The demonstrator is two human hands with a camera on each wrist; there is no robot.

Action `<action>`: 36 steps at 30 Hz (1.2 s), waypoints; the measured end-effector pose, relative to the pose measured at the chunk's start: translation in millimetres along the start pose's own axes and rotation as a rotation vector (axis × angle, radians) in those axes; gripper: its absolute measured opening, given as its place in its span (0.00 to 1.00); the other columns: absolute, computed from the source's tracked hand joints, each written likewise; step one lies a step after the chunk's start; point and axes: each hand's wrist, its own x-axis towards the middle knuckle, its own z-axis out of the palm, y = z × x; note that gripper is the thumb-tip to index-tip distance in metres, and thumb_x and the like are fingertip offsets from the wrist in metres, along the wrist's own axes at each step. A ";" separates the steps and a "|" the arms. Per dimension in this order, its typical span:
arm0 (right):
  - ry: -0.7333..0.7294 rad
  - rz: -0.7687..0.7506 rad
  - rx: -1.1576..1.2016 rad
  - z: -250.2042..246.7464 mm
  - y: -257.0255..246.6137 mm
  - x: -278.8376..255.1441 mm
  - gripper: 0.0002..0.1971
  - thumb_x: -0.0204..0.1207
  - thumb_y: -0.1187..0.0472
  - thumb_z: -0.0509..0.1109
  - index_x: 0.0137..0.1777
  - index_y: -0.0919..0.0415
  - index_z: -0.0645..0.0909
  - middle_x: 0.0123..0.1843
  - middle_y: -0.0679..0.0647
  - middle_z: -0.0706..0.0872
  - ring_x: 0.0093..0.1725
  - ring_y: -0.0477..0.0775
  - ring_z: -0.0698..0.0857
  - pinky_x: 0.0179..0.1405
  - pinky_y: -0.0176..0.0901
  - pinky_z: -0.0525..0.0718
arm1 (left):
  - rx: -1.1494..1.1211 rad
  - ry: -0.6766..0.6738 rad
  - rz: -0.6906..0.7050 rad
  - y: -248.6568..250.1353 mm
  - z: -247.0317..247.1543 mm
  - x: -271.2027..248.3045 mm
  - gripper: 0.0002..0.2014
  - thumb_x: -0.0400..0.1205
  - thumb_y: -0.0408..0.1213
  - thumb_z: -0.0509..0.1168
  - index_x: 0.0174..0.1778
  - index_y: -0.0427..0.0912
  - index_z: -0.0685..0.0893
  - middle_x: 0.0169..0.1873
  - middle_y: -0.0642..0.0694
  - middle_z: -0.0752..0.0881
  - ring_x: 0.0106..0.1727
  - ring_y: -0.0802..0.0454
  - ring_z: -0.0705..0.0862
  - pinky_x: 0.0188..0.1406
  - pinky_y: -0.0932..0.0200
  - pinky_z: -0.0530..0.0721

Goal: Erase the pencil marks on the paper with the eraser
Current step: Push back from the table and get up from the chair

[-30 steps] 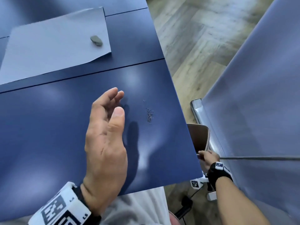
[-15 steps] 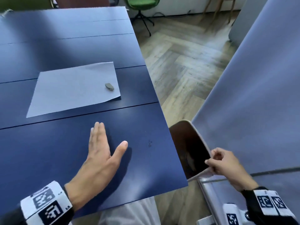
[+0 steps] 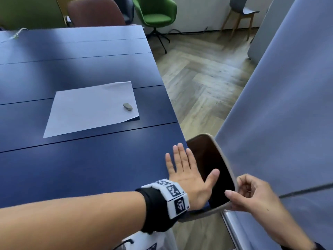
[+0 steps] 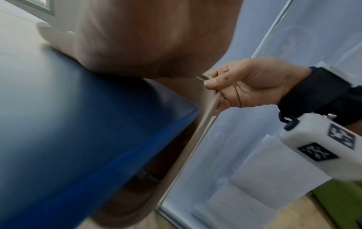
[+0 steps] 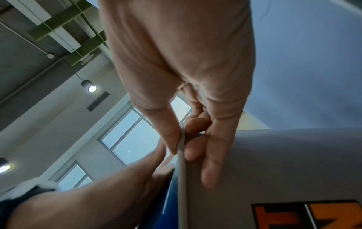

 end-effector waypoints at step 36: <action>0.020 -0.122 0.255 -14.8 20.7 -27.7 0.36 0.32 0.33 0.88 0.30 0.56 0.78 0.28 0.54 0.75 0.31 0.54 0.74 0.34 0.47 0.88 | -0.079 0.088 -0.136 -94.9 -80.4 -48.4 0.42 0.83 0.64 0.38 0.83 0.41 0.28 0.79 0.48 0.21 0.80 0.55 0.23 0.81 0.54 0.30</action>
